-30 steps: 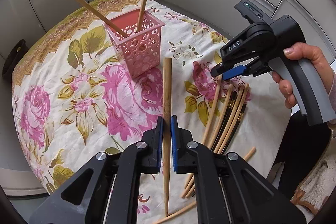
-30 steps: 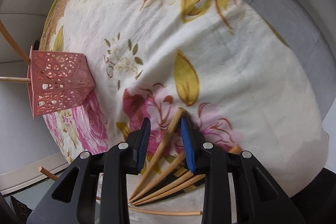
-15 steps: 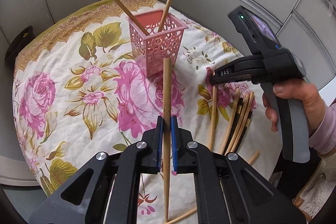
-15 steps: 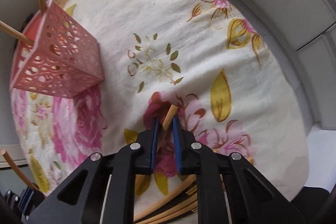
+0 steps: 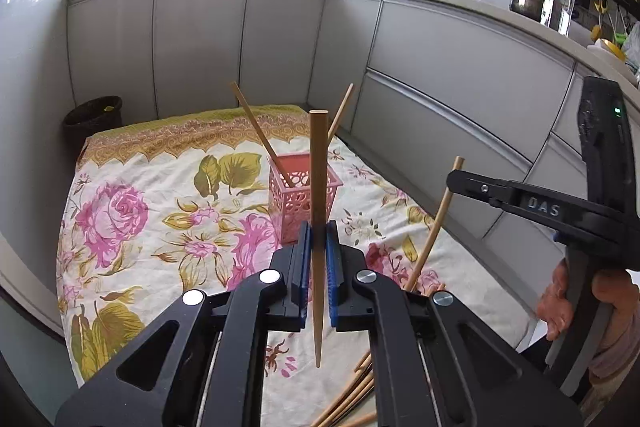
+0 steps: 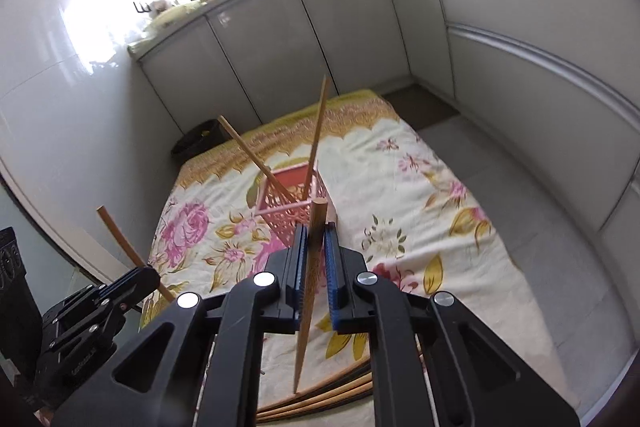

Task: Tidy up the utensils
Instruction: 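Lift both new chopsticks and carry them toward the pink basket, then lower both chopsticks into the pink basket and open both tools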

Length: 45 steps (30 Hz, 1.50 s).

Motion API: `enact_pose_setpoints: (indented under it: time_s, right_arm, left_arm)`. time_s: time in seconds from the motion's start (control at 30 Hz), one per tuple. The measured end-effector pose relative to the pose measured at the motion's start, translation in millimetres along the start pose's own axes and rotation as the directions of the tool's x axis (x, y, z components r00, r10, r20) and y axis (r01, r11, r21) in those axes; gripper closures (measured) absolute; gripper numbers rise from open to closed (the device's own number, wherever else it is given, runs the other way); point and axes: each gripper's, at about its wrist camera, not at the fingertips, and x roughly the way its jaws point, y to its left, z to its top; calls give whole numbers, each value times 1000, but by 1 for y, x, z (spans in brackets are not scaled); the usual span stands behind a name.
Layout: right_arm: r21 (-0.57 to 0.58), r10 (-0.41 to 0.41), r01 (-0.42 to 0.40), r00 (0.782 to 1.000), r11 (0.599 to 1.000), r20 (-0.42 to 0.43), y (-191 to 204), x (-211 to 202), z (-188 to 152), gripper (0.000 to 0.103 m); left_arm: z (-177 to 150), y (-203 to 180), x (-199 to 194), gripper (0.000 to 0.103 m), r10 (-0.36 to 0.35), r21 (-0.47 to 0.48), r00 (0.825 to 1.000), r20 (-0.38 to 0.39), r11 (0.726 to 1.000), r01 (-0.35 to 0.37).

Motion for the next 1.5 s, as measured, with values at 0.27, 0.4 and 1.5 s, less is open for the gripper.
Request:
enact_pose_setpoints:
  time_s: [0.27, 0.4, 1.5]
  right_arm:
    - [-87, 36, -24, 989, 996, 146, 7, -58, 10, 95]
    - [-110, 49, -26, 976, 994, 210, 6, -79, 23, 95]
    - [-130, 112, -70, 930, 989, 350, 27, -11, 117, 95]
  left_arm:
    - [23, -20, -23, 97, 58, -52, 992, 116, 997, -52]
    - [51, -33, -26, 97, 85, -58, 979, 182, 995, -76]
    - [90, 19, -18, 44, 296, -237, 888, 351, 946, -222]
